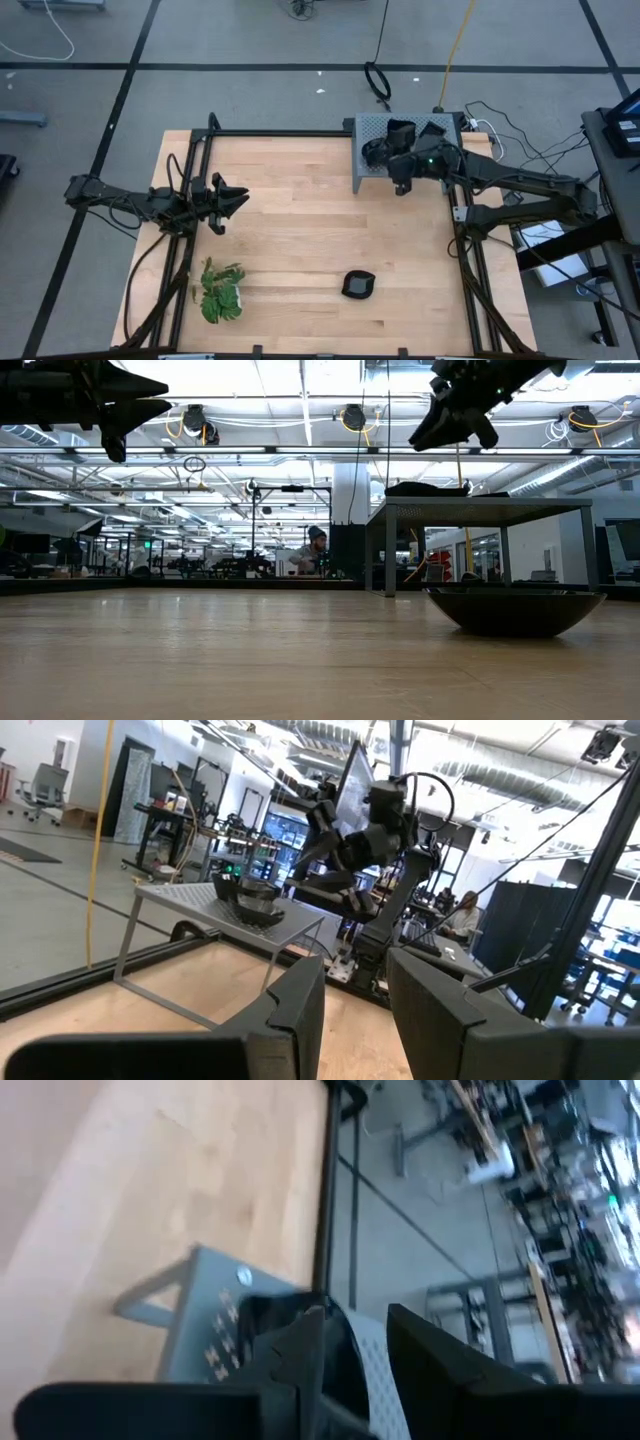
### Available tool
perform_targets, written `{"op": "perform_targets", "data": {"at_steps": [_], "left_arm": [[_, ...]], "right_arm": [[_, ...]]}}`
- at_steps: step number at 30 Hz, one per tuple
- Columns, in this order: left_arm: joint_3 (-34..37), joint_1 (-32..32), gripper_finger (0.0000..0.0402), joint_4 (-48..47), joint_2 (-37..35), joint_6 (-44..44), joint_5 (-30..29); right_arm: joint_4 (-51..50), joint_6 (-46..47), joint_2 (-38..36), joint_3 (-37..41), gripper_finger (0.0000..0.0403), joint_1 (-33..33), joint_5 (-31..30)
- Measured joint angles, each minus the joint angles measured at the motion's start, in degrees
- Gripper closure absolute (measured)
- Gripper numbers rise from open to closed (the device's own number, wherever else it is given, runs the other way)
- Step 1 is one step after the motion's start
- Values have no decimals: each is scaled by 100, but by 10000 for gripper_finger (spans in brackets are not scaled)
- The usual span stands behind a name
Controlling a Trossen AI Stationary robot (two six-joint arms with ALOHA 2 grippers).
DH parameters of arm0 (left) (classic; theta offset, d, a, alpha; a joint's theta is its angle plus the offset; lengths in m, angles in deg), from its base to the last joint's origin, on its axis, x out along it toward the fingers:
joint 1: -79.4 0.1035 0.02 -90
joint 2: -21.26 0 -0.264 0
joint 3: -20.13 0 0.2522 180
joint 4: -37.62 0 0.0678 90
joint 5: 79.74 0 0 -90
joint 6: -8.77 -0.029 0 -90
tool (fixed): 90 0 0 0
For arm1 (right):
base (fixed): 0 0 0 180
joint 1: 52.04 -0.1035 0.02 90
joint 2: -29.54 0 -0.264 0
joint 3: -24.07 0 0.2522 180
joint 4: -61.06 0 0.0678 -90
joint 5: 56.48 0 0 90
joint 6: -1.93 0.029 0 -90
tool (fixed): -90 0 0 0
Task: Pick & Place Mini shaped plates
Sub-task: Stack the leaf-shaped plate on the leaf-shaped plates on the shelf
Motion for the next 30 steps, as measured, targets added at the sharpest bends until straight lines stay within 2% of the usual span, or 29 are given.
{"op": "perform_targets", "data": {"at_steps": [3, 5, 10, 13, 22, 26, 30], "left_arm": [[0, 0, 286, 1, 0, 0, -1], [0, 0, 286, 0, 2, 0, 0], [0, 0, 286, 1, 2, 0, 1], [0, 0, 286, -1, 2, 0, 1], [2, -1, 286, -1, 1, 0, -1], [2, -2, 286, 1, 0, 0, 1], [2, -2, 286, 1, 0, 0, -1]], "right_arm": [[-40, 255, -55, 2, 301, -66, -193], [4, 807, -120, 2, 301, -203, 66], [61, 3753, -183, 3, 309, -634, 1821], [63, 5170, -98, 137, 311, -1032, 2312], [226, 6125, 650, 908, 288, -2576, 2411], [905, 6999, 1293, 1296, 265, -2953, 2449], [2029, 7495, 2022, 1535, 247, -3199, 2601]]}}
